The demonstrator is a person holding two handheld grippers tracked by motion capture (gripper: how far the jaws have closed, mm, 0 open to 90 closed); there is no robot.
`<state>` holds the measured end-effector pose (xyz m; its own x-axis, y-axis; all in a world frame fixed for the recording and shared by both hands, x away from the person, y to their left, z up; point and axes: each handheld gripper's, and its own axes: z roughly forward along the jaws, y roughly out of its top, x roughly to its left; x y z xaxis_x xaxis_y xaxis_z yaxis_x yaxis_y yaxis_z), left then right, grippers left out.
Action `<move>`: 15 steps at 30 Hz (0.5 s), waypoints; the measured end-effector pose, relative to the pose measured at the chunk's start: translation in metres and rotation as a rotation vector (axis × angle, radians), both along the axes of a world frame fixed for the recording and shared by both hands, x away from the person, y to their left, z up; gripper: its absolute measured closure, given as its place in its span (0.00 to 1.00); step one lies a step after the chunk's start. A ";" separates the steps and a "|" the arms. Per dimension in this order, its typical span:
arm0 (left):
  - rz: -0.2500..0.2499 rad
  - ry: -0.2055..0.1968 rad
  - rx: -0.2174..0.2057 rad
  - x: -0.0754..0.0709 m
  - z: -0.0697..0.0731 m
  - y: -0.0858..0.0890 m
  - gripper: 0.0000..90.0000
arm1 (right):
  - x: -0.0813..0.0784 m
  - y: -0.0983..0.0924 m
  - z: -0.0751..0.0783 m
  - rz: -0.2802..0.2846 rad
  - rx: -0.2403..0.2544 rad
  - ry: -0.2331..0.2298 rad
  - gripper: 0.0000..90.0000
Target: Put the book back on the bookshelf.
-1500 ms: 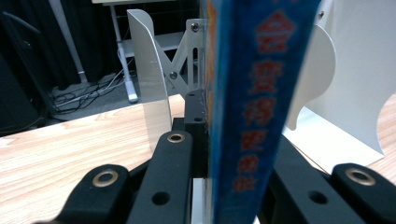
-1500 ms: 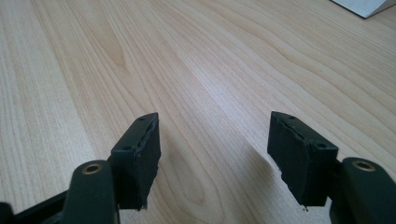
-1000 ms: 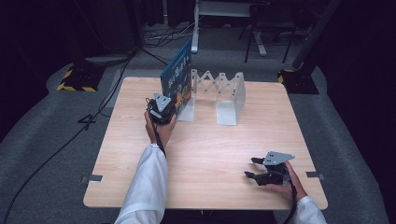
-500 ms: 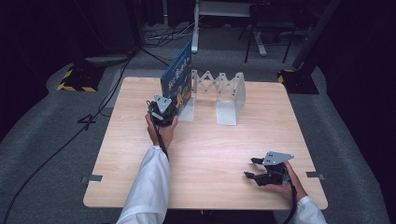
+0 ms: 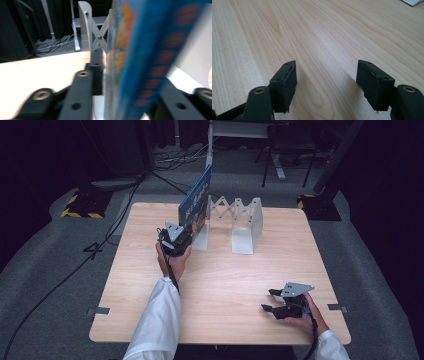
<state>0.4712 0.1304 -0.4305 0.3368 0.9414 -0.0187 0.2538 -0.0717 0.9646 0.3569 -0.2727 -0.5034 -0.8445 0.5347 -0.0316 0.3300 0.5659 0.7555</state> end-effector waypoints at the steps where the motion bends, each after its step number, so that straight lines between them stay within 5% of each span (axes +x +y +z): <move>1: -0.001 0.001 -0.006 -0.001 0.001 0.000 0.88 | 0.000 0.000 0.000 0.001 -0.001 0.000 0.37; 5: 0.012 0.013 -0.014 -0.001 0.001 0.005 0.91 | 0.000 0.000 0.000 -0.001 0.000 0.002 0.37; 7: 0.040 0.028 -0.069 -0.003 0.001 0.007 0.91 | 0.000 0.000 0.000 0.001 0.003 0.004 0.37; 10: 0.050 0.024 -0.048 -0.004 0.001 0.005 0.91 | 0.000 0.000 0.000 0.001 0.001 0.005 0.38; 15: 0.065 0.039 -0.088 -0.003 0.001 0.006 0.87 | 0.000 0.000 0.000 0.000 -0.001 0.004 0.37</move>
